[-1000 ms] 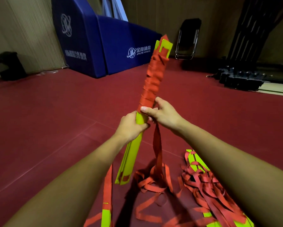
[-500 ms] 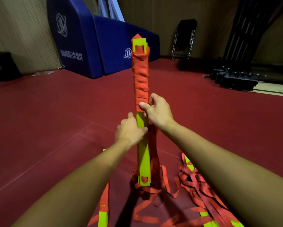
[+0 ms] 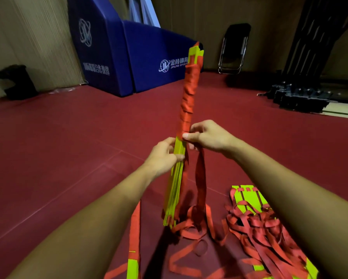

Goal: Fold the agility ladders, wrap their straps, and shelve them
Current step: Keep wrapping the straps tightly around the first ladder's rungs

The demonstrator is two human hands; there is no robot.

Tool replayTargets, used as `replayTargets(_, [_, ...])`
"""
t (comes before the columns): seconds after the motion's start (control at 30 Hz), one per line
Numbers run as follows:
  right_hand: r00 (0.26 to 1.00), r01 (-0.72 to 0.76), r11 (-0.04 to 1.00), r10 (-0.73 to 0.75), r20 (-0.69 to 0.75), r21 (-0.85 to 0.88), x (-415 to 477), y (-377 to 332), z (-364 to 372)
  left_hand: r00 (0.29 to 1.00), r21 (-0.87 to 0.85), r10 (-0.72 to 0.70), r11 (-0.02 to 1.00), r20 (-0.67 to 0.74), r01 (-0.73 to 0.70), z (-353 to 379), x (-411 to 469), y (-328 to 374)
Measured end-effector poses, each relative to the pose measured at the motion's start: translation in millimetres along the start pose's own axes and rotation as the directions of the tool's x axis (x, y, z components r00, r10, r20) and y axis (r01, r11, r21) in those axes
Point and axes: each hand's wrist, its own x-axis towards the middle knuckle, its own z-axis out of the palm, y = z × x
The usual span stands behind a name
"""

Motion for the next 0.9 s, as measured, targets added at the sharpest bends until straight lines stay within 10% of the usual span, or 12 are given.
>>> replayTargets(0.3, [0.984,0.034,0.980,-0.067,-0.165,-0.195,9.8,13.6,20.4,1.000,0.093,0.027,0.995,0.010,-0.028,4.6,3.2,-17.0])
replayTargets(0.9, [0.998,0.007,0.961,0.009,-0.056,0.278,1.1,6.4,19.9,1.000,-0.147,0.012,0.989,0.010,-0.011,3.0,-0.2,7.4])
